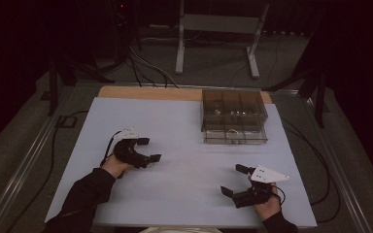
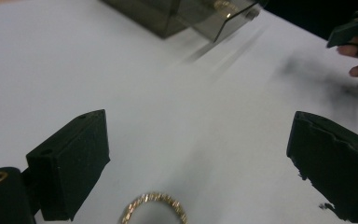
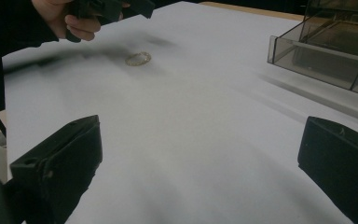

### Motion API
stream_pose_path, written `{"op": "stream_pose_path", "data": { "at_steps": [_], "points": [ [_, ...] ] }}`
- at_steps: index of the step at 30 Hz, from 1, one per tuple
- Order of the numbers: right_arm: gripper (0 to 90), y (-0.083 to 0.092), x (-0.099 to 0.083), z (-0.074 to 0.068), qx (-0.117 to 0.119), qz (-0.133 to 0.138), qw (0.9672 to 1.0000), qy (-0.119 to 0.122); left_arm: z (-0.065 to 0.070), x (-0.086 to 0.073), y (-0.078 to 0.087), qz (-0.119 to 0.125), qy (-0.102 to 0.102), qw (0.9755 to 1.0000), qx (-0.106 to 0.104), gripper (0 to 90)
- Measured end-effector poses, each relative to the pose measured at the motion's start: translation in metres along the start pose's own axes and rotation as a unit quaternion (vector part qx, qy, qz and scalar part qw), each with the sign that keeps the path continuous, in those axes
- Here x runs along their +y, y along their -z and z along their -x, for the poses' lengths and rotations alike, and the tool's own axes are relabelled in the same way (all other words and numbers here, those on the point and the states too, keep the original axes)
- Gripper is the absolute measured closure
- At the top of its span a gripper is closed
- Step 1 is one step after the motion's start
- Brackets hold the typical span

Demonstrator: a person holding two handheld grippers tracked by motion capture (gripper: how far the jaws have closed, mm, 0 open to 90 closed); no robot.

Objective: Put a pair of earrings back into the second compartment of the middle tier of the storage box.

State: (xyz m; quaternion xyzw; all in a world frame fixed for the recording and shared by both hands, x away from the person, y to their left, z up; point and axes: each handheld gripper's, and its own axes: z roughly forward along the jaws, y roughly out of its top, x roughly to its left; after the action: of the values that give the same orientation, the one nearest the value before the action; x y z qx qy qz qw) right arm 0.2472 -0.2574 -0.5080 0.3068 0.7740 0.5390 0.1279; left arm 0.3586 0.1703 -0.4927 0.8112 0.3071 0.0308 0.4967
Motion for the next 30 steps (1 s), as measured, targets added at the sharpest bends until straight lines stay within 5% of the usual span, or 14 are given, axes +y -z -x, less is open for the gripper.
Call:
{"op": "stream_pose_path", "data": {
  "at_steps": [7, 13, 19, 20, 22, 26, 30],
  "points": [
    [0.0, 0.000, 0.000, 0.000, 0.000, -0.002, 1.0000, 0.000, -0.006, -0.015, -0.003, -0.036, -0.015, 0.9990, 0.022, 20.0],
    [0.0, 0.000, 0.000, -0.001, 0.001, -0.002, 1.0000, -0.001, -0.014, -0.022, -0.007, -0.066, -0.030, 0.9968, 0.033, 46.2],
    [0.0, 0.000, 0.000, 0.000, 0.001, -0.002, 1.0000, -0.002, -0.017, -0.026, -0.012, -0.094, -0.055, 0.9924, 0.058, 61.1],
    [0.0, 0.000, 0.000, 0.000, 0.001, -0.002, 1.0000, -0.002, -0.016, -0.027, -0.014, -0.103, -0.065, 0.9896, 0.076, 61.1],
    [0.0, 0.000, 0.000, 0.000, 0.002, -0.002, 1.0000, -0.002, -0.014, -0.026, -0.014, -0.106, -0.076, 0.9879, 0.083, 70.9],
    [0.0, 0.000, 0.000, 0.000, 0.001, -0.003, 1.0000, -0.002, -0.012, -0.024, -0.015, -0.119, -0.073, 0.9867, 0.083, 85.4],
    [0.0, -0.001, 0.000, 0.000, 0.001, -0.004, 1.0000, -0.001, -0.012, -0.023, -0.016, -0.124, -0.063, 0.9865, 0.087, 87.4]
  ]
}}
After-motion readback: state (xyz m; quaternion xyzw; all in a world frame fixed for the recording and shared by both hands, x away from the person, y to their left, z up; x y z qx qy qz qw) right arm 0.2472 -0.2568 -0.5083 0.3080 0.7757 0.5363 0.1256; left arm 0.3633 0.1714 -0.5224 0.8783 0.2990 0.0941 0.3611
